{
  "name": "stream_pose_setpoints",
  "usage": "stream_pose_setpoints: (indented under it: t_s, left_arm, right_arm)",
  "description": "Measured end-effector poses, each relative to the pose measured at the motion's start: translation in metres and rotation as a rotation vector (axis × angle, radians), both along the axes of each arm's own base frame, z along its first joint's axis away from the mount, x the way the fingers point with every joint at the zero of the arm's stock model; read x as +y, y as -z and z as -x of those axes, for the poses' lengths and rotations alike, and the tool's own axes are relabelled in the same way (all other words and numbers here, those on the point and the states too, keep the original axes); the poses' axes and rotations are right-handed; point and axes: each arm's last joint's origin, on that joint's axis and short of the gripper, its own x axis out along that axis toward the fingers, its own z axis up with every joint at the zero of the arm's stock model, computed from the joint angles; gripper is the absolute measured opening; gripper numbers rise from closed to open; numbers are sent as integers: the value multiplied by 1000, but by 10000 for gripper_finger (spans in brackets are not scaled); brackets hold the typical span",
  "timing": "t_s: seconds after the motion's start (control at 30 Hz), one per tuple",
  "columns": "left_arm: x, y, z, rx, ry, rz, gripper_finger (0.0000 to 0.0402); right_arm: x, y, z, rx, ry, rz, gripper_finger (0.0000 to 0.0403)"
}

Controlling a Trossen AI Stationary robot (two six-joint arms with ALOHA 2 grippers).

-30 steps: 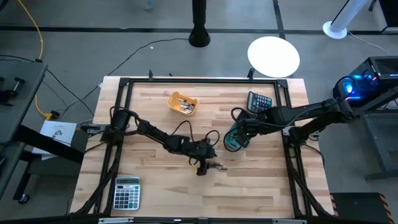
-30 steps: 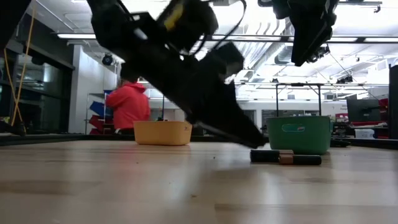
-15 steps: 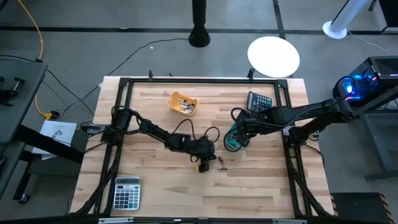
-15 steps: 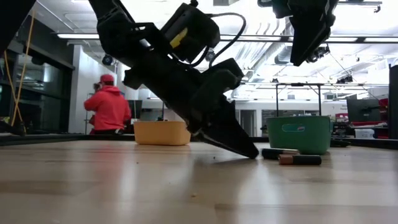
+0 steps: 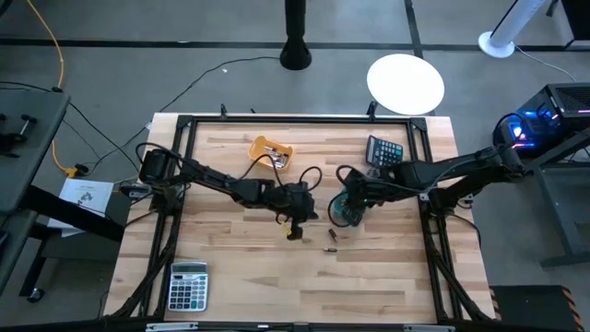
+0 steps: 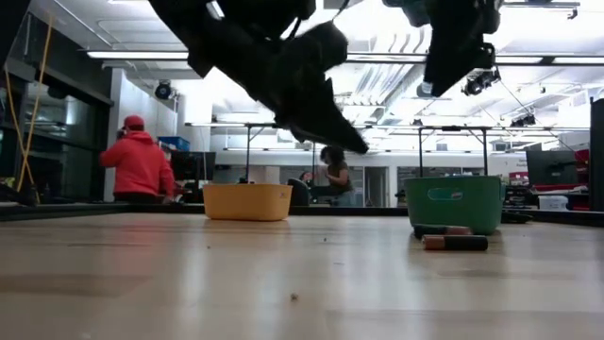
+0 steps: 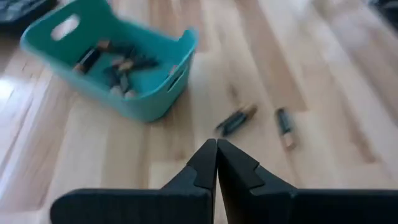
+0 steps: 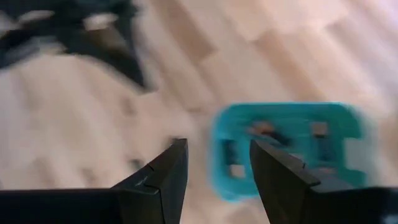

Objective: Sort batteries
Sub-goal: Put the black battery into the blue bin

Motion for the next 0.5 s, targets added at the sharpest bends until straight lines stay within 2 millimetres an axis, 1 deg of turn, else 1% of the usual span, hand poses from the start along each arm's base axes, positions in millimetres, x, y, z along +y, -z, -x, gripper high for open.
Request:
stream_pose_setpoints:
  t_s: [0.1,0.13,0.27,0.33,0.4,0.5]
  left_arm:
    - [5,7,5,93,-29,-10,16]
    - [7,10,8,130,-38,-9,21]
    - [7,14,15,223,-47,14,37]
    - [7,15,15,232,-43,14,43]
    - [5,15,16,236,-40,13,46]
    - [4,15,16,235,-36,13,46]
  right_arm:
    - [12,11,-12,-85,-4,-104,167]
    - [16,17,-16,-83,-7,-130,167]
    - [37,49,-34,-11,-40,-180,167]
    - [46,66,-42,39,-43,-198,167]
    - [51,84,-49,89,-17,-211,167]
    - [53,109,-56,164,70,-221,167]
